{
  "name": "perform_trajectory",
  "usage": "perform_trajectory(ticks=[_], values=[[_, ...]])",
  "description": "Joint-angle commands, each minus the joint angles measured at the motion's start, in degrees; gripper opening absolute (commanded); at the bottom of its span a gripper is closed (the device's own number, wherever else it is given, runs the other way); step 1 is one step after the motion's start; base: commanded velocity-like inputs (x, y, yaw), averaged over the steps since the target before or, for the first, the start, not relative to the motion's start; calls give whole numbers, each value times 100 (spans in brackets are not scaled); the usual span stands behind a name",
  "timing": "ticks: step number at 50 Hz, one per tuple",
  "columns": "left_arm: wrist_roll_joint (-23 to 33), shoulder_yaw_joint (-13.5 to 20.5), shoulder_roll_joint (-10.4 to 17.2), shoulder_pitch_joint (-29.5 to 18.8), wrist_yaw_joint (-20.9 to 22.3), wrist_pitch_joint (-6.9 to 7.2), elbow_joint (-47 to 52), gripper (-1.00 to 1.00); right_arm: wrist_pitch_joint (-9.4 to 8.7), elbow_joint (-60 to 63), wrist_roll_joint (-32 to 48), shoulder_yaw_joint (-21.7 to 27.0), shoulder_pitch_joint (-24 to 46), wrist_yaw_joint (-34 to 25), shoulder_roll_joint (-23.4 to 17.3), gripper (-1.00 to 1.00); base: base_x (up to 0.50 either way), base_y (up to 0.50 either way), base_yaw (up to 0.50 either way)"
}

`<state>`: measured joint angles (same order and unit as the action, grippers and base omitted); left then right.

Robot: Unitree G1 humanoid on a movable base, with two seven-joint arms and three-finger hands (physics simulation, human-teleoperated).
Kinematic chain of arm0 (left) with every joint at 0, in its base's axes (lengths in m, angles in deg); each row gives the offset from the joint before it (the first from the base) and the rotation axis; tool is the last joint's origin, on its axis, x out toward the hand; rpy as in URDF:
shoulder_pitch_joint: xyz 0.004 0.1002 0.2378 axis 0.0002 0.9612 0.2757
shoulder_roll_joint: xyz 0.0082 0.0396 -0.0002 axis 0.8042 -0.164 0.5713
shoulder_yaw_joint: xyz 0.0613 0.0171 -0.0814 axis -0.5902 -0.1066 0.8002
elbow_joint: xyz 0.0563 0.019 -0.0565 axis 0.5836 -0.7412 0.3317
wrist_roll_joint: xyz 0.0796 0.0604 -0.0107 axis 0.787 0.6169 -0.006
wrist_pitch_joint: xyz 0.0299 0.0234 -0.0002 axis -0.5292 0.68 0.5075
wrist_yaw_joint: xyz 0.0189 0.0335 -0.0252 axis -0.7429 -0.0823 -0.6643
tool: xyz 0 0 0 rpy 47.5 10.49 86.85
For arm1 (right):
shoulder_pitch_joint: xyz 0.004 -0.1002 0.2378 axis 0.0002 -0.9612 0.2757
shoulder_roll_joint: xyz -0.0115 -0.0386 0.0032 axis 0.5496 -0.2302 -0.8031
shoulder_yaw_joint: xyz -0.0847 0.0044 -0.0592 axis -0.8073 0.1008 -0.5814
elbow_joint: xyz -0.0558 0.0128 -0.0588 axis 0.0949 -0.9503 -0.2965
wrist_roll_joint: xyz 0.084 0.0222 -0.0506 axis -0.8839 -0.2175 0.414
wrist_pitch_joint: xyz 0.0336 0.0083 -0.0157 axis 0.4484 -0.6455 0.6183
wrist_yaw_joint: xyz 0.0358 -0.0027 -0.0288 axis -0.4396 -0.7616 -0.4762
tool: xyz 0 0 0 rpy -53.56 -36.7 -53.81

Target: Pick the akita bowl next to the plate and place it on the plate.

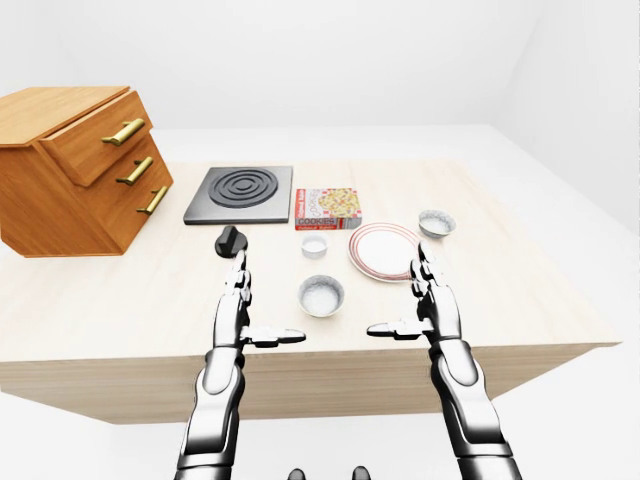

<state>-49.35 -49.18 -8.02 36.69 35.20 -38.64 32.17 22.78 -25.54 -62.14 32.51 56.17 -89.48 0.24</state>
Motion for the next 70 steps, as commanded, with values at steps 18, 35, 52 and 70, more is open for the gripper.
perform_trajectory(ticks=[18,35,52,70], values=[[-26,2,0,-8,26,-42,-101,100,121,-77,182,-37,-14,55,-8,100,-2,-29,0],[-61,-7,-12,-15,17,28,-116,100,103,-84,282,-14,29,119,-17,100,0,0,0],[-99,7,-5,-7,22,21,-137,100,313,-39,401,-48,-13,111,-25,100,18,0,0],[-122,33,8,-40,39,-94,-294,100,313,-246,441,-34,21,124,-22,100,50,0,0]])
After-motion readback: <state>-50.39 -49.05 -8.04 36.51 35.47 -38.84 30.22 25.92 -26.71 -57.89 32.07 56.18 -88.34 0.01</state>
